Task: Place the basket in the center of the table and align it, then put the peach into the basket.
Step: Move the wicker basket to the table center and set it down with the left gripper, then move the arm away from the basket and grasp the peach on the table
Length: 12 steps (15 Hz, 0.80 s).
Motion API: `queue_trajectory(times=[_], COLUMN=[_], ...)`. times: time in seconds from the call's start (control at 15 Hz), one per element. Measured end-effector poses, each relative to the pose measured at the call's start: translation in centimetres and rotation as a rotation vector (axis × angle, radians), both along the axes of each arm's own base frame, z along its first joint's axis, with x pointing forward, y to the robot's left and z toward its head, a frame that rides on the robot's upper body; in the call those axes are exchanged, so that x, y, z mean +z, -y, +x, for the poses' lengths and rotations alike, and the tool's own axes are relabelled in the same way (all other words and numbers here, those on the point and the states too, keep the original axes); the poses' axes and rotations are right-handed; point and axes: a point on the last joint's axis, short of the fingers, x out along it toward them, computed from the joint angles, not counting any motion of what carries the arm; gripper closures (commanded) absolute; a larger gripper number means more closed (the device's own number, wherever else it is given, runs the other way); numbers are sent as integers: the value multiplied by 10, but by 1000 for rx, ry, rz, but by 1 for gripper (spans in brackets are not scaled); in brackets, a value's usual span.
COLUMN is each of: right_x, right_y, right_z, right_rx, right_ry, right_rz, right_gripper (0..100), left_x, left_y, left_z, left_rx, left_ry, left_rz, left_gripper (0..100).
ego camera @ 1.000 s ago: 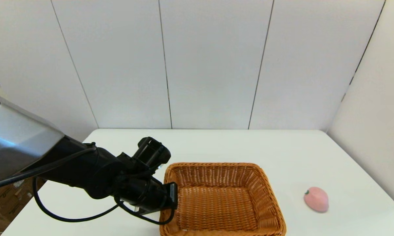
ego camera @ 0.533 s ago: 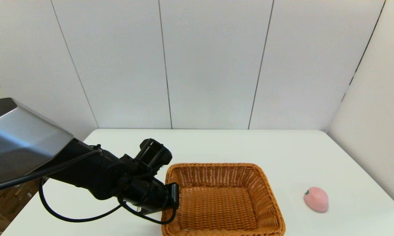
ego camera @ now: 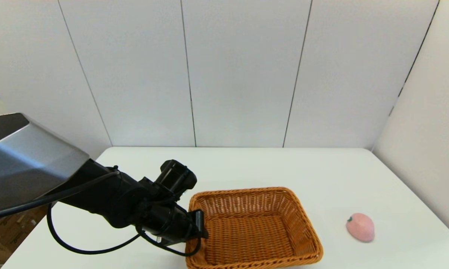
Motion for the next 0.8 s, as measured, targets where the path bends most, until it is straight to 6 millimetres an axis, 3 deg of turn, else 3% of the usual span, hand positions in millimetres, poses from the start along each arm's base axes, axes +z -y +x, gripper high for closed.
queue_trajectory(times=[0.2, 0.4, 0.6, 0.8], right_x=[0, 0, 0, 0], right_y=[0, 0, 0, 0], right_z=[0, 0, 0, 0], right_rx=[0, 0, 0, 1], right_ry=[0, 0, 0, 0], right_rz=[0, 0, -1, -2], right_gripper=[0, 0, 0, 0], left_x=[1, 20, 65, 120], left_y=[-1, -8, -21, -41], left_z=[1, 3, -3, -29], left_rx=[4, 19, 26, 9], left_ry=[6, 62, 187, 361], left_rz=[1, -33, -100, -128], left_gripper=[0, 0, 0, 0])
